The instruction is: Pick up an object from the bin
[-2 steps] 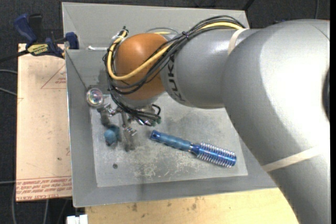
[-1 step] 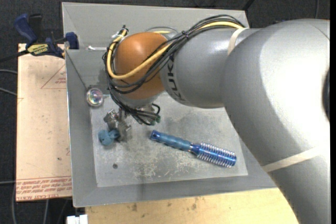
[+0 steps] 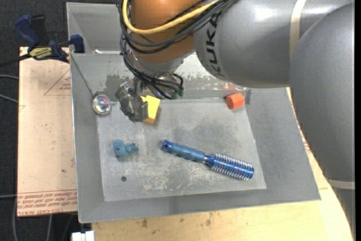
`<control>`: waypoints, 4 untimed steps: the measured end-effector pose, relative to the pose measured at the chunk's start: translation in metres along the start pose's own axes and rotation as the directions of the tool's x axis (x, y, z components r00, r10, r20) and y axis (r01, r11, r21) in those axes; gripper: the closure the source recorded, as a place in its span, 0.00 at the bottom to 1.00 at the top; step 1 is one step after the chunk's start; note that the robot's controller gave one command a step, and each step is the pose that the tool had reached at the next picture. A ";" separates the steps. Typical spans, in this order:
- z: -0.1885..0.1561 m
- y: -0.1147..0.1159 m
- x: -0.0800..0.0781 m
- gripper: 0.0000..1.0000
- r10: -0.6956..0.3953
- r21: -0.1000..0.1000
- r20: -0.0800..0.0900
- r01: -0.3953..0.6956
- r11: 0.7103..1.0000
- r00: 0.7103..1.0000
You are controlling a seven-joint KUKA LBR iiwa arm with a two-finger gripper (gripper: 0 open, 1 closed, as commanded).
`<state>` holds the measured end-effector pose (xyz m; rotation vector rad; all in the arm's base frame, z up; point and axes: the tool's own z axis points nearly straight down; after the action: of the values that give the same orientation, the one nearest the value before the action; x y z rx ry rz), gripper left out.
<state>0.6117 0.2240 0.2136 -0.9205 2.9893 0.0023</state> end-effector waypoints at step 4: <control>0.139 -0.006 0.030 0.00 -0.357 -0.008 -0.010 0.357 0.934 0.934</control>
Offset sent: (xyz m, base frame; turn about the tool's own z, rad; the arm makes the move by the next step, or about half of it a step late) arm 0.0000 0.0000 0.0000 0.0000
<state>0.5919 0.2029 0.0741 -1.4534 2.7844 0.0024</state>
